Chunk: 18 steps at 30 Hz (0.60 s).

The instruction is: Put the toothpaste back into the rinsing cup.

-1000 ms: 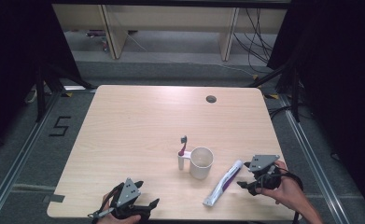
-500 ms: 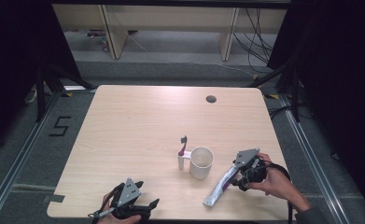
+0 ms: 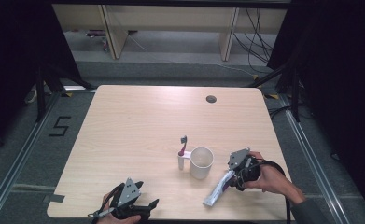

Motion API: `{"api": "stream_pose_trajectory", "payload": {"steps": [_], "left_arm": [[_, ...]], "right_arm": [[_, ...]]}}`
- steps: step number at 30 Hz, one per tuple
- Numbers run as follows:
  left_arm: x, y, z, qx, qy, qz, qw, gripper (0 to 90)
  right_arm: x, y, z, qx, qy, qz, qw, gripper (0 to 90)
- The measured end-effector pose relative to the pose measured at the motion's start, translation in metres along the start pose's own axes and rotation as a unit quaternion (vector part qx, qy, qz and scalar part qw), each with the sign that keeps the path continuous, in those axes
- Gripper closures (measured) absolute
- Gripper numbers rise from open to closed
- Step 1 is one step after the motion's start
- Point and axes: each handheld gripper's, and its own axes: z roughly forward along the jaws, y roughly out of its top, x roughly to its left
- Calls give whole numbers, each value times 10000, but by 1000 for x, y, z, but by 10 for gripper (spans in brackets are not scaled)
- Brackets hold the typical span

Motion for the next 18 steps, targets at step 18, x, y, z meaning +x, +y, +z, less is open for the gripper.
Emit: {"api": "stream_pose_trajectory", "payload": {"steps": [18], "left_arm": [[-1, 0, 0, 29, -8, 2, 10000, 190]], "right_arm": [[15, 0, -2, 596, 396, -530, 9960, 456]]}}
